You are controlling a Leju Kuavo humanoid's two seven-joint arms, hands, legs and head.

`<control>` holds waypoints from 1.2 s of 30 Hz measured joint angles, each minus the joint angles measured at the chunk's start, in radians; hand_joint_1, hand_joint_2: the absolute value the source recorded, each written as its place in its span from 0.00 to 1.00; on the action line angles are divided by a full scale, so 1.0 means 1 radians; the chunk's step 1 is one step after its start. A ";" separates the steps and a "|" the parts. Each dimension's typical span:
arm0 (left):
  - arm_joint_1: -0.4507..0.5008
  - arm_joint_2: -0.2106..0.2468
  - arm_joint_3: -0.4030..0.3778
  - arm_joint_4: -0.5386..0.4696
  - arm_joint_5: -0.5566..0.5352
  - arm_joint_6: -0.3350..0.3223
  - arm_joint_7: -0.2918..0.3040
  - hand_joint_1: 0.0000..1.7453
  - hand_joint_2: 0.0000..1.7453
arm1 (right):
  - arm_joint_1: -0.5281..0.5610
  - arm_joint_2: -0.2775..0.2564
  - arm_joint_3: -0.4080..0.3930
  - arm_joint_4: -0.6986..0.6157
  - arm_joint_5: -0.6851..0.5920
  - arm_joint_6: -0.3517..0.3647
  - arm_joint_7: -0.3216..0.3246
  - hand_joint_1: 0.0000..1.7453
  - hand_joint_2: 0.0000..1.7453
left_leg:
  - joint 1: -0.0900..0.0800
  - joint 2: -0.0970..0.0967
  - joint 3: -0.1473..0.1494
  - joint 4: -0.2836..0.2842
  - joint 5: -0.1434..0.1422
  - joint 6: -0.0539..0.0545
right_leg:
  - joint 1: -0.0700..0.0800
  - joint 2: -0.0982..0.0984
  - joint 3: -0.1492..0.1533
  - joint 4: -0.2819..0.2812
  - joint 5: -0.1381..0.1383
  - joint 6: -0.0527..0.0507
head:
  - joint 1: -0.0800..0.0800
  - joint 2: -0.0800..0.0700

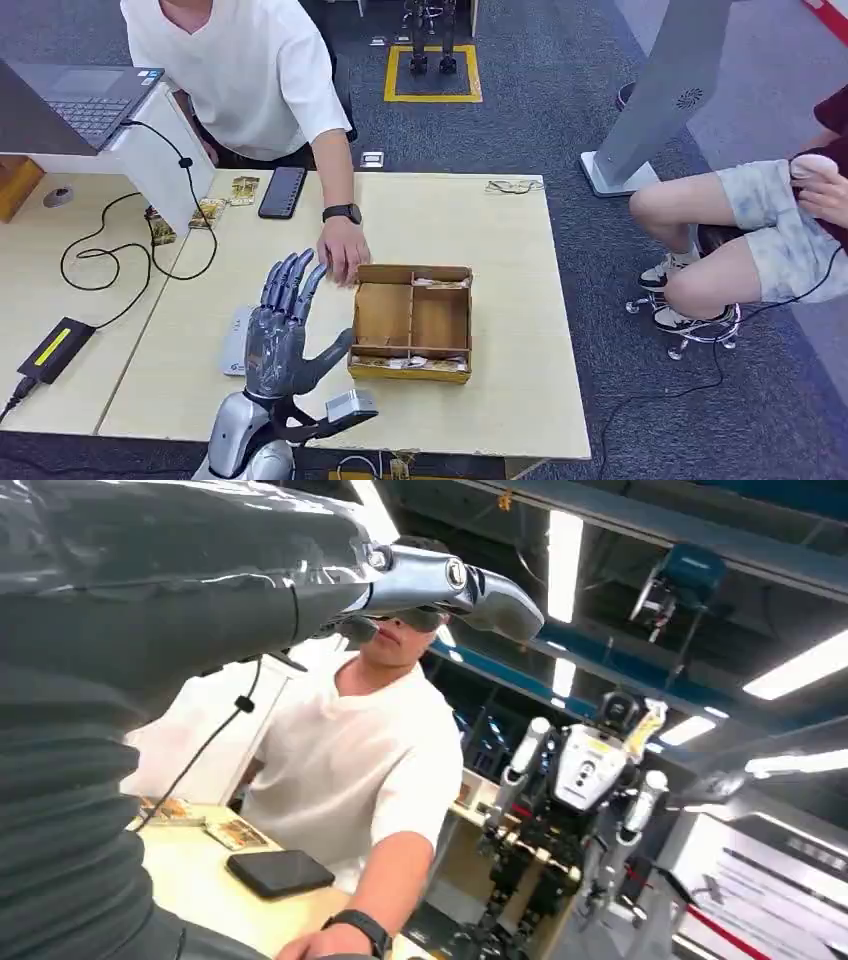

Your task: Pass the card to the sensor for recognition and then transmit it.

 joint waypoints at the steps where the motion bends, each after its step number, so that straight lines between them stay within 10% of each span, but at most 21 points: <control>1: 0.006 0.009 -0.004 -0.008 0.008 -0.002 -0.011 0.00 1.00 | 0.000 0.000 -0.002 0.000 0.000 0.002 -0.001 0.00 1.00 | 0.000 0.000 0.000 0.000 0.000 0.000 | 0.000 0.000 0.000 0.000 0.000 0.000 | 0.000 0.000; 20: 0.083 0.102 -0.020 -0.057 0.137 -0.066 -0.172 0.00 1.00 | 0.000 0.000 -0.007 0.000 0.003 0.006 -0.014 0.00 1.00 | 0.000 0.000 0.000 0.000 0.000 0.000 | 0.000 0.000 0.000 0.000 0.000 0.000 | 0.000 0.000; 36: 0.102 0.150 -0.061 -0.056 -0.032 -0.130 -0.114 0.00 1.00 | 0.000 0.000 -0.007 -0.001 0.018 0.010 -0.014 0.00 1.00 | 0.000 0.000 0.000 0.000 0.000 0.000 | 0.000 0.000 0.000 0.000 0.000 0.000 | 0.000 0.000</control>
